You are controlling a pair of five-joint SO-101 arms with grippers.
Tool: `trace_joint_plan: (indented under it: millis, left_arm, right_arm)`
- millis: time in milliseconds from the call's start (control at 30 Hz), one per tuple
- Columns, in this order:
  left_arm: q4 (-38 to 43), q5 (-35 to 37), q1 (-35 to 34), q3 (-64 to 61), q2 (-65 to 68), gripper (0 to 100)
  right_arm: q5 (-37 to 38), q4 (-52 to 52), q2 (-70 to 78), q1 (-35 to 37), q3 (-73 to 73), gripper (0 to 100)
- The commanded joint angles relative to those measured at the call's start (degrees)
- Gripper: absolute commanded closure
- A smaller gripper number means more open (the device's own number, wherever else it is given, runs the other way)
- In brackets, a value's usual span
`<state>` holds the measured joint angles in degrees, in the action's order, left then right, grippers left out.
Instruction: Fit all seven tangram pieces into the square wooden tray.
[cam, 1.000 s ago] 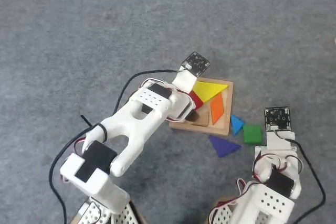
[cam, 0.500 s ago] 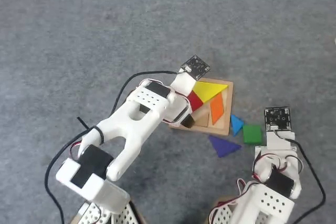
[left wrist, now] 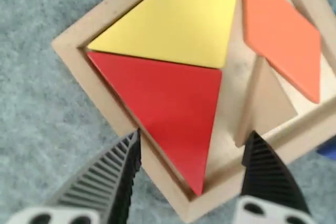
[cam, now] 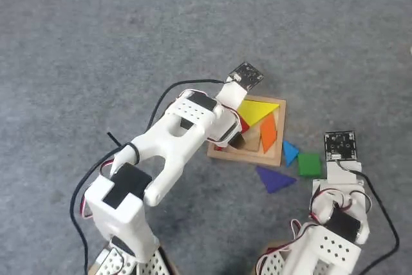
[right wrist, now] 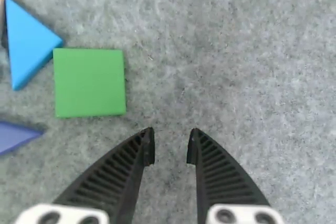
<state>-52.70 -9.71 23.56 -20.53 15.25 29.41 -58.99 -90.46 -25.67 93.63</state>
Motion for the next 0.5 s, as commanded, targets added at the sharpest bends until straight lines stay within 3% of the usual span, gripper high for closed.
trace_joint_plan:
  millis: [0,367,467]
  left_arm:
    - [0.1,-0.8,-0.2,2.9,-0.5,70]
    - [-0.2,-1.1,-4.0,9.5,-0.4,70]
    - [-3.6,-1.1,-1.4,8.9,-1.2,70]
  right_arm:
    - [0.7,-0.2,-0.8,0.5,-0.3,88.7]
    - [0.7,-0.3,-0.8,0.5,-0.3,88.7]
    - [0.7,-0.2,-0.8,0.5,-0.3,88.7]
